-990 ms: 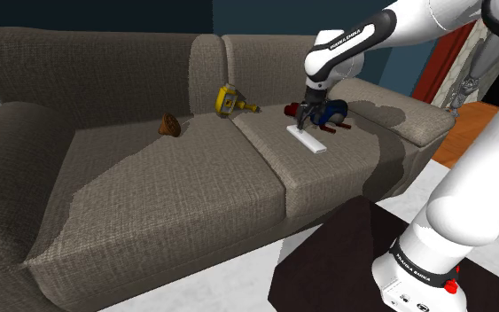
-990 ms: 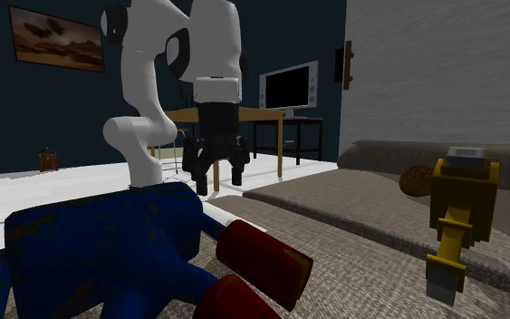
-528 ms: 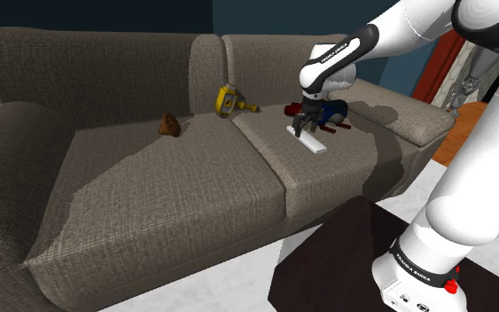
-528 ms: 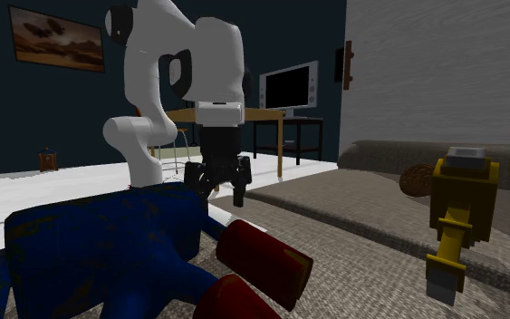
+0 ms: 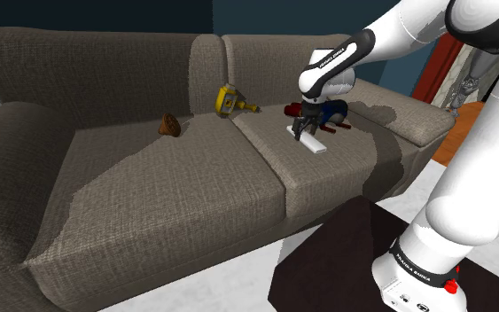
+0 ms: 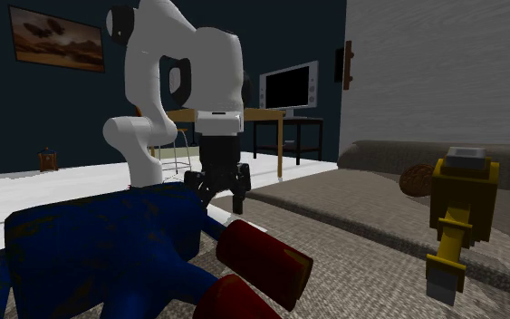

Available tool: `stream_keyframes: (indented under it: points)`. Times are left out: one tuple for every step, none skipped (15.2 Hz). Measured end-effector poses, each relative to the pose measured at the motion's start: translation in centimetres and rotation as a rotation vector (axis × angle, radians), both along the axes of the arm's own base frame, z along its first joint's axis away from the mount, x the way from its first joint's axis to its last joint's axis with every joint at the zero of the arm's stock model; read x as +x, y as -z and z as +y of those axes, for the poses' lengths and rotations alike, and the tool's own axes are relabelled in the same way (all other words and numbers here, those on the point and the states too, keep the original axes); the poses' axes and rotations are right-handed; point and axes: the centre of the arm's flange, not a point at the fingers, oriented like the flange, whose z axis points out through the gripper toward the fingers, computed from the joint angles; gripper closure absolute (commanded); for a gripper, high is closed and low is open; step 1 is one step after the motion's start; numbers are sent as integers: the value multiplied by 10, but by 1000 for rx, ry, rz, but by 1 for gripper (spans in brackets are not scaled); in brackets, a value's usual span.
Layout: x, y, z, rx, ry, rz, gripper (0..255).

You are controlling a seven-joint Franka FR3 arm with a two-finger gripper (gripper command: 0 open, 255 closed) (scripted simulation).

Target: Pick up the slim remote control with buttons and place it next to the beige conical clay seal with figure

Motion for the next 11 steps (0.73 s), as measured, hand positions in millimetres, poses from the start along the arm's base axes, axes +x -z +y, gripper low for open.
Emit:
stream_keyframes:
  points:
    - [0,0,0,0,0,0,255]
    - [0,0,0,0,0,-1,255]
    - [0,0,0,0,0,0,255]
    - [0,0,0,0,0,-1,255]
    - [0,0,0,0,1,-1,255]
    - [0,0,0,0,1,-1,255]
    - [0,0,0,0,1,-1,255]
    - [0,0,0,0,1,-1,255]
    - [0,0,0,0,1,-1,255]
    - [0,0,0,0,1,-1,255]
    - [0,0,0,0,1,-1,255]
